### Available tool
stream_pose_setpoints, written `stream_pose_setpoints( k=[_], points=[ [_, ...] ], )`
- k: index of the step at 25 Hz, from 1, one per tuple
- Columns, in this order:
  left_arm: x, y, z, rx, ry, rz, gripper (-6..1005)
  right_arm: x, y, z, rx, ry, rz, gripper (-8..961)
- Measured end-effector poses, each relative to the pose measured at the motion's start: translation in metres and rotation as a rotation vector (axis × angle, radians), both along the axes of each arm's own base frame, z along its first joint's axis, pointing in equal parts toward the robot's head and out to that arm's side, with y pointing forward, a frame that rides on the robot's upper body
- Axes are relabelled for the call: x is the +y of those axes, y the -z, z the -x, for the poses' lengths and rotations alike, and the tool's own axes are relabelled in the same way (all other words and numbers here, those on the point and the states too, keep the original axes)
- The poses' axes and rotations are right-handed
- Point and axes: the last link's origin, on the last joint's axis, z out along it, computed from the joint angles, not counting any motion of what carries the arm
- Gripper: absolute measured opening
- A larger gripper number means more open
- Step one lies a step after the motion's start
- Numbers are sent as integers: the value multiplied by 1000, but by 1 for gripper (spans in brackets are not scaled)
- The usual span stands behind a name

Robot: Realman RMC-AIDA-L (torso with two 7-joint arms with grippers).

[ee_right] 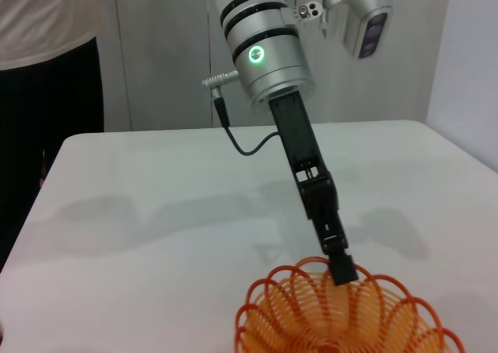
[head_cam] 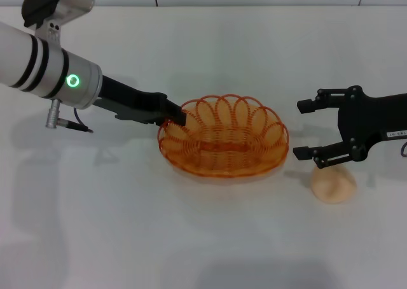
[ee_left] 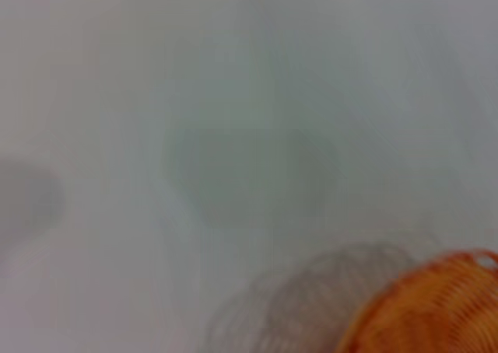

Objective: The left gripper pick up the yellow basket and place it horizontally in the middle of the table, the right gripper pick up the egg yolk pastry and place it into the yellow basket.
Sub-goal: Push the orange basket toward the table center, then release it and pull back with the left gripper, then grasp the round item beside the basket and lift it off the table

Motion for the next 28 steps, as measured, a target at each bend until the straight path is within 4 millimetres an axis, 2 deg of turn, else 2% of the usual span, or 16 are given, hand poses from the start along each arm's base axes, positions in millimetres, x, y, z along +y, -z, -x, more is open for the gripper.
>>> stream_pose_setpoints(
  k=[5,9,14,15,16,17,22,24,28],
  points=[
    [-7,-1,-3,-1,-7,61,483,0,0,0,8,3,-2,859],
    [-7,-15,2,10,-28,57,621,-3,0,-2,11,10,2,859],
    [-4,-60,21,64,-36,-28,789,-3,-1,-4,12,17,0,859],
    [-2,-81,24,87,-8,-78,822,-4,-1,-4,13,20,0,859],
    [-2,-81,24,87,-8,-78,856,-5,-2,-6,14,26,3,860],
    [-2,-91,23,90,23,-104,890,-5,-3,-6,13,32,4,860],
    [-18,-127,5,50,278,-189,890,-4,-14,-10,-22,89,2,860],
    [-31,-134,-1,29,409,-213,890,-2,-21,-10,-63,118,2,860],
    [-59,-136,1,-6,639,-225,890,0,-30,-5,-154,172,17,860]
  ],
)
